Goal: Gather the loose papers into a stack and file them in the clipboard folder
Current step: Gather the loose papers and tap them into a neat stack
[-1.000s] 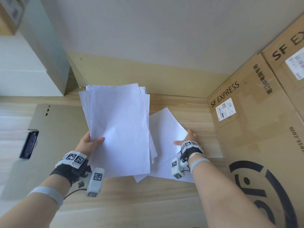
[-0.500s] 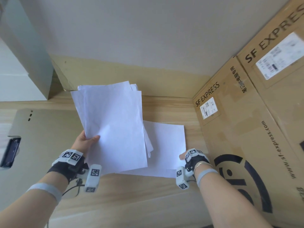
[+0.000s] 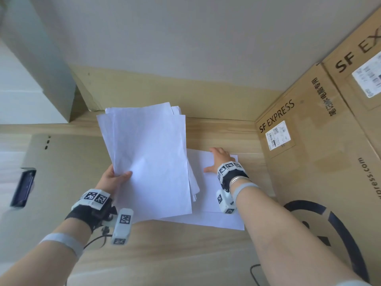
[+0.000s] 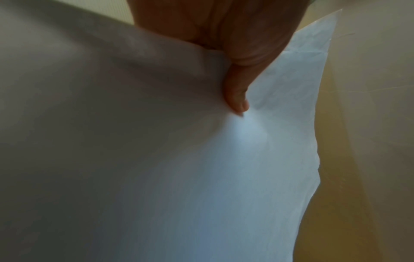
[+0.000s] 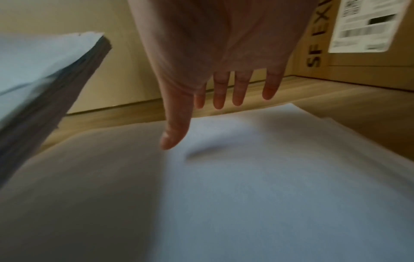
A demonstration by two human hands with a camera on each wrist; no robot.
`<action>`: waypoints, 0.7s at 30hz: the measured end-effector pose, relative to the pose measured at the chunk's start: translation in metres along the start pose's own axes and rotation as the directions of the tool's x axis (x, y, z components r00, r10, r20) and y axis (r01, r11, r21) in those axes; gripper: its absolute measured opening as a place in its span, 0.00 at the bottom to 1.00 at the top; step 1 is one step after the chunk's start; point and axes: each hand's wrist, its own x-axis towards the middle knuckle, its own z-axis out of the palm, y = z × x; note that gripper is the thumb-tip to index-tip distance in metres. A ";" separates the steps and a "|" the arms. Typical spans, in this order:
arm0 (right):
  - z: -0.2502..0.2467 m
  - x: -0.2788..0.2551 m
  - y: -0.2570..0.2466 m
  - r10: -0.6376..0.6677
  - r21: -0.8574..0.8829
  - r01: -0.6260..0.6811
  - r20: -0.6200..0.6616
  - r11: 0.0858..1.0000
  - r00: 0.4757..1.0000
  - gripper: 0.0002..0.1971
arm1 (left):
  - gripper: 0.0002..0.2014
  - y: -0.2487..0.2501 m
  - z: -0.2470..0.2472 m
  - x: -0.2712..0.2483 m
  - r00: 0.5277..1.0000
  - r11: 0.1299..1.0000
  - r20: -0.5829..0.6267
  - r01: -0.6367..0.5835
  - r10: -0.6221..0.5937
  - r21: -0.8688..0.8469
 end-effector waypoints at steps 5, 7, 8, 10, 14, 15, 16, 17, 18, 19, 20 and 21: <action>0.000 0.013 -0.008 -0.051 -0.177 0.053 0.018 0.983 0.999 0.51 | 0.17 -0.002 -0.005 0.006 1.000 1.000 -0.004 0.013 -0.013 -0.003; -0.001 0.017 -0.006 -0.031 -0.178 0.037 0.038 0.983 0.999 0.51 | 0.17 -0.002 -0.007 0.008 1.000 1.000 -0.002 0.019 -0.019 -0.003; -0.002 0.019 -0.005 -0.023 -0.172 0.032 0.049 0.985 0.999 0.50 | 0.17 -0.001 -0.006 0.009 1.000 1.000 0.004 0.020 -0.020 0.000; -0.004 0.020 -0.006 -0.012 -0.174 0.024 0.070 0.984 0.997 0.47 | 0.17 0.000 -0.004 0.010 1.000 1.000 0.010 0.017 -0.017 0.004; -0.006 0.017 -0.009 0.000 -0.262 0.028 0.108 0.965 0.994 0.43 | 0.15 0.001 0.000 0.012 1.000 1.000 0.017 0.018 -0.019 0.016; -0.006 0.017 -0.009 -0.015 -0.268 0.039 0.091 0.963 0.996 0.41 | 0.14 0.001 0.000 0.013 1.000 1.000 0.022 0.019 -0.020 0.022; -0.006 0.017 -0.008 -0.043 -0.252 0.057 0.059 0.966 0.997 0.39 | 0.14 0.001 0.000 0.014 1.000 0.999 0.024 0.019 -0.020 0.028; -0.007 0.016 -0.007 -0.059 -0.209 0.065 0.035 0.976 0.998 0.35 | 0.15 0.000 -0.001 0.015 0.999 0.999 0.025 0.020 -0.020 0.032; -0.008 0.017 -0.003 -0.075 -0.145 0.077 0.023 0.986 0.997 0.30 | 0.15 0.000 -0.001 0.016 0.999 0.999 0.027 0.020 -0.021 0.033; -0.011 0.016 -0.001 -0.077 -0.087 0.079 0.026 0.993 0.997 0.23 | 0.14 0.000 -0.001 0.016 0.999 0.999 0.030 0.022 -0.023 0.031; -0.013 0.014 0.001 -0.068 -0.065 0.071 0.044 0.995 0.997 0.16 | 0.14 0.001 0.000 0.016 0.999 0.999 0.036 0.024 -0.025 0.028; -0.014 0.011 0.002 -0.054 -0.054 0.057 0.064 0.997 0.997 0.16 | 0.14 0.002 0.000 0.016 0.999 0.999 0.041 0.025 -0.026 0.027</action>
